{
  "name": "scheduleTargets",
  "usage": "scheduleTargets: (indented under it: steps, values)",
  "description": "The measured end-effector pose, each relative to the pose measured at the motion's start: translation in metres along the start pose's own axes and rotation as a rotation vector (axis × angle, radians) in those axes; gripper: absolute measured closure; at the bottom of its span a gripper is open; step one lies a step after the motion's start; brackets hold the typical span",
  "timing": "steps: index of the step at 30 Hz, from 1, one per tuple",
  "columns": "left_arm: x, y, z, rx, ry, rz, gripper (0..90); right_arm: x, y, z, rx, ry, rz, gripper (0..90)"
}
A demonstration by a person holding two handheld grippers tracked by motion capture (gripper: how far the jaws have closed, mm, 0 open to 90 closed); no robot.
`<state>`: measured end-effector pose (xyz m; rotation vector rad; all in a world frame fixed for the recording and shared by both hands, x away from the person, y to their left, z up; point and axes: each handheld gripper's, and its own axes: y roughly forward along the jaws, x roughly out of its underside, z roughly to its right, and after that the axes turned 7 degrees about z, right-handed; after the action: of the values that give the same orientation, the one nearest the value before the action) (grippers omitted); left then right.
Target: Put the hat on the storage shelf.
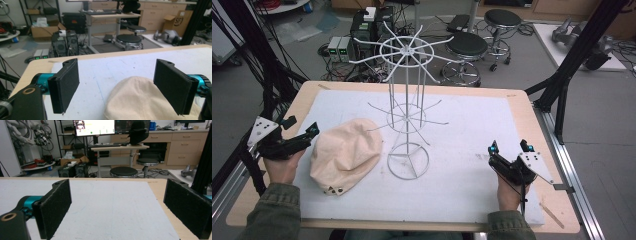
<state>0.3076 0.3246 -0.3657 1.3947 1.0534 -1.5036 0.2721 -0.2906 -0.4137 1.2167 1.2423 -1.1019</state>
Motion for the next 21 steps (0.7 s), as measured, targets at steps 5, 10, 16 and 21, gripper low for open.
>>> scheduleTargets:
  steps: [5,10,16,21]
  values:
    - [-0.003,0.011,0.001,0.034,0.002,-0.047,20.9,0.0,0.0,0.0,0.0,0.001,0.0,7.0]
    - [-0.005,0.022,0.001,0.068,0.002,-0.101,20.9,0.0,0.0,0.0,-0.001,0.002,0.0,7.0]
    - [-0.002,0.04,0.001,0.118,0.03,-0.211,20.8,0.0,0.0,0.0,-0.002,0.002,-0.001,7.0]
    - [0.001,0.054,0.002,0.139,0.045,-0.27,20.8,0.0,0.0,0.0,-0.004,0.002,0.0,7.0]
